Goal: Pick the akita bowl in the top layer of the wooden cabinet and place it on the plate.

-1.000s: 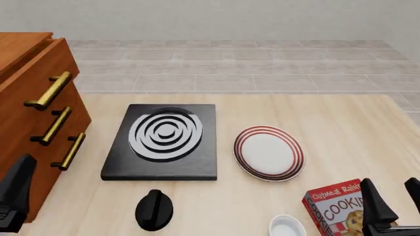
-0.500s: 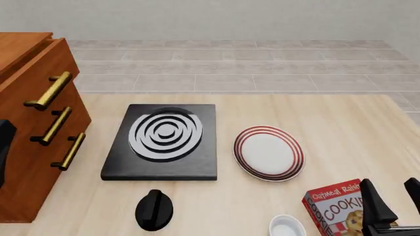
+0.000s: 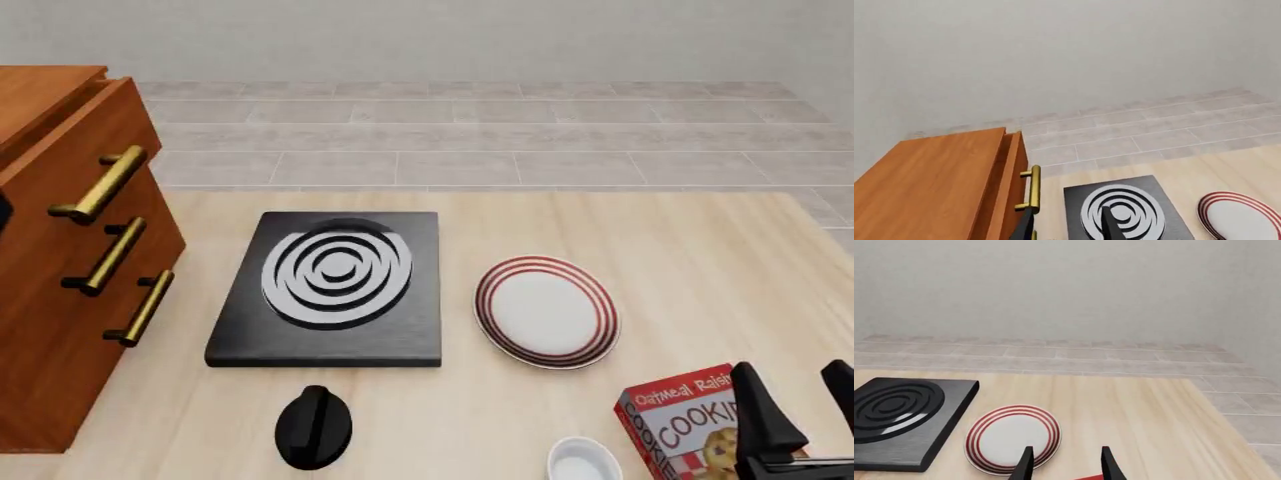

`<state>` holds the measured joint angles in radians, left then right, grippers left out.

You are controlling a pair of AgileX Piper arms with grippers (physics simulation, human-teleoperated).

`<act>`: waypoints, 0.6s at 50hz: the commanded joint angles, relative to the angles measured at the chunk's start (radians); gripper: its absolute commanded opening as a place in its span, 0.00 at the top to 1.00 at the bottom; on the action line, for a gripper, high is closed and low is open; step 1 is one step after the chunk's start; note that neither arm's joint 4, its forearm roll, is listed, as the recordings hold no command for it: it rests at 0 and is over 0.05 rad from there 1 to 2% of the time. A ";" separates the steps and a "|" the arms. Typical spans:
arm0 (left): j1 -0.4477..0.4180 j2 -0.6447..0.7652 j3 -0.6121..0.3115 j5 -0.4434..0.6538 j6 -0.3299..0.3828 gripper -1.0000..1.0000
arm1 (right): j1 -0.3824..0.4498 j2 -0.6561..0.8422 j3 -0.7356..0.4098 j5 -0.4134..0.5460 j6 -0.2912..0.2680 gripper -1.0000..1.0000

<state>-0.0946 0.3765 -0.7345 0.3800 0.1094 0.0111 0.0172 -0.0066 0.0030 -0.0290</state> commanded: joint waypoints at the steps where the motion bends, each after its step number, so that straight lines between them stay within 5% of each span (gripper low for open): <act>1: 0.006 0.079 -0.098 0.076 0.026 0.00 | 0.002 0.013 0.001 -0.014 0.001 0.00; 16: 0.027 0.193 -0.213 0.165 0.060 0.00 | 0.007 0.050 0.003 -0.049 0.000 0.00; 18: 0.074 0.164 -0.201 0.149 0.164 0.00 | 0.007 0.052 0.003 -0.051 0.000 0.00; 19: 0.013 0.202 -0.243 0.197 0.069 0.00 | 0.006 0.045 0.003 -0.044 -0.001 0.00; 22: 0.044 0.202 -0.263 0.201 0.105 0.00 | 0.008 0.036 0.002 -0.034 -0.002 0.00; 30: 0.003 0.250 -0.298 0.261 0.064 0.00 | 0.011 0.005 0.001 0.000 -0.004 0.00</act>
<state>-0.0668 0.5720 -0.9746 0.5737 0.1855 0.0189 0.0434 -0.0049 -0.0203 -0.0313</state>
